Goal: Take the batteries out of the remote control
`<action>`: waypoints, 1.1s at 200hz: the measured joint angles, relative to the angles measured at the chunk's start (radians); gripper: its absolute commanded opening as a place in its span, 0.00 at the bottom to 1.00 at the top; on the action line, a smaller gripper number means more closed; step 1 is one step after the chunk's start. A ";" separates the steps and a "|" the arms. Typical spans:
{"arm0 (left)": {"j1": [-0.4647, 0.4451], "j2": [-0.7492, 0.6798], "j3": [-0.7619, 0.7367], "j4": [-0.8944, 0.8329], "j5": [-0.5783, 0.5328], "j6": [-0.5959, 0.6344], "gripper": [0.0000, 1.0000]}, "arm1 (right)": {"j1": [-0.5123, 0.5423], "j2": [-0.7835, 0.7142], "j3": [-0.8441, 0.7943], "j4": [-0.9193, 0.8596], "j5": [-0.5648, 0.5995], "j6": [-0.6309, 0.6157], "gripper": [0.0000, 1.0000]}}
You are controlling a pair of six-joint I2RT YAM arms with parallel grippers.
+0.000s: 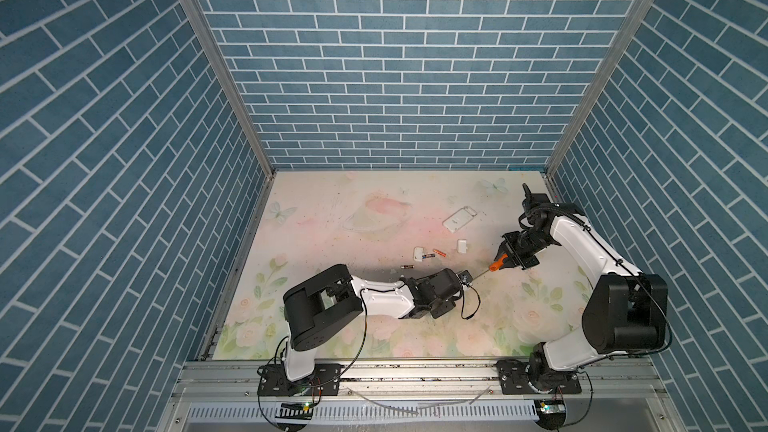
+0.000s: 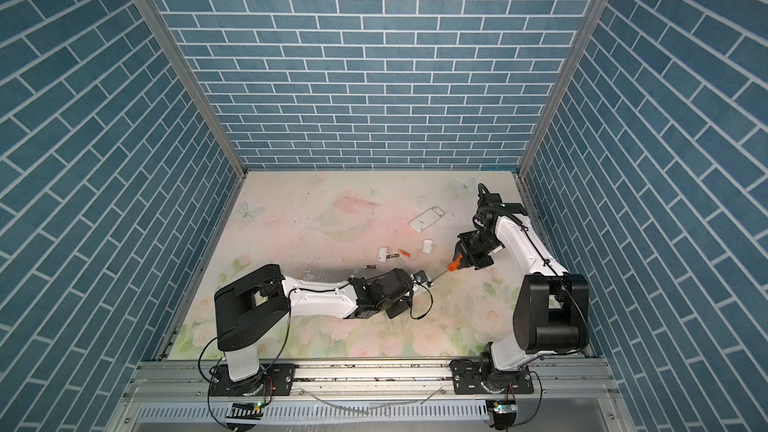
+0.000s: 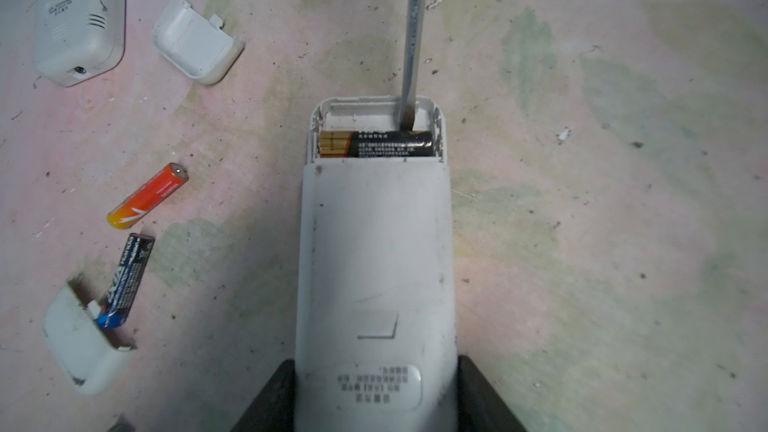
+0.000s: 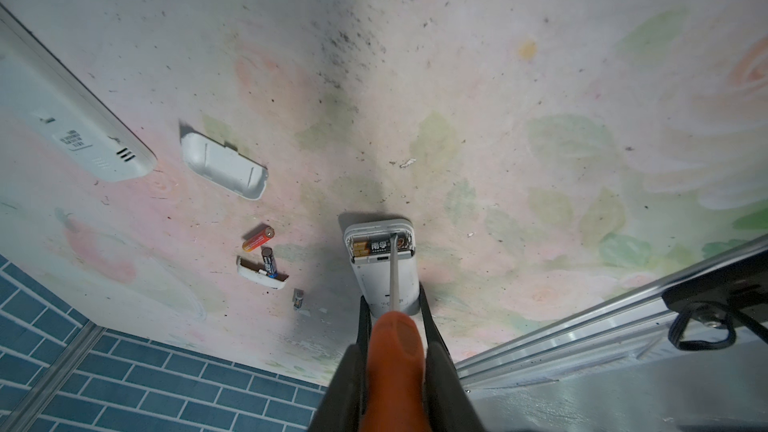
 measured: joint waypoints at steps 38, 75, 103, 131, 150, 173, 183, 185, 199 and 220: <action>0.000 0.001 -0.002 0.005 0.000 -0.002 0.24 | 0.000 0.000 -0.007 0.010 -0.006 0.000 0.00; 0.000 0.009 -0.002 0.011 0.002 -0.003 0.24 | -0.001 0.002 -0.008 0.013 -0.006 -0.002 0.00; 0.000 0.013 -0.001 0.010 0.004 -0.003 0.24 | -0.002 0.008 -0.005 0.012 -0.006 -0.008 0.00; 0.002 0.018 0.008 -0.002 0.006 -0.003 0.24 | -0.003 0.021 0.002 0.011 -0.006 -0.011 0.00; 0.002 0.020 0.016 -0.014 0.009 -0.003 0.24 | -0.004 0.023 0.001 0.014 -0.010 -0.016 0.00; 0.003 0.023 0.025 -0.027 0.011 -0.007 0.24 | -0.011 0.026 -0.007 0.024 -0.024 -0.025 0.00; 0.004 0.024 0.029 -0.033 0.011 -0.012 0.24 | -0.016 0.029 -0.008 0.027 -0.033 -0.031 0.00; 0.004 0.024 0.029 -0.034 0.011 -0.012 0.24 | -0.017 0.029 -0.008 0.028 -0.035 -0.034 0.00; 0.004 0.025 0.032 -0.039 0.010 -0.020 0.24 | -0.021 0.033 -0.008 0.031 -0.044 -0.044 0.00; 0.005 0.025 0.032 -0.040 0.000 -0.026 0.24 | -0.021 0.032 -0.012 0.045 -0.057 -0.058 0.00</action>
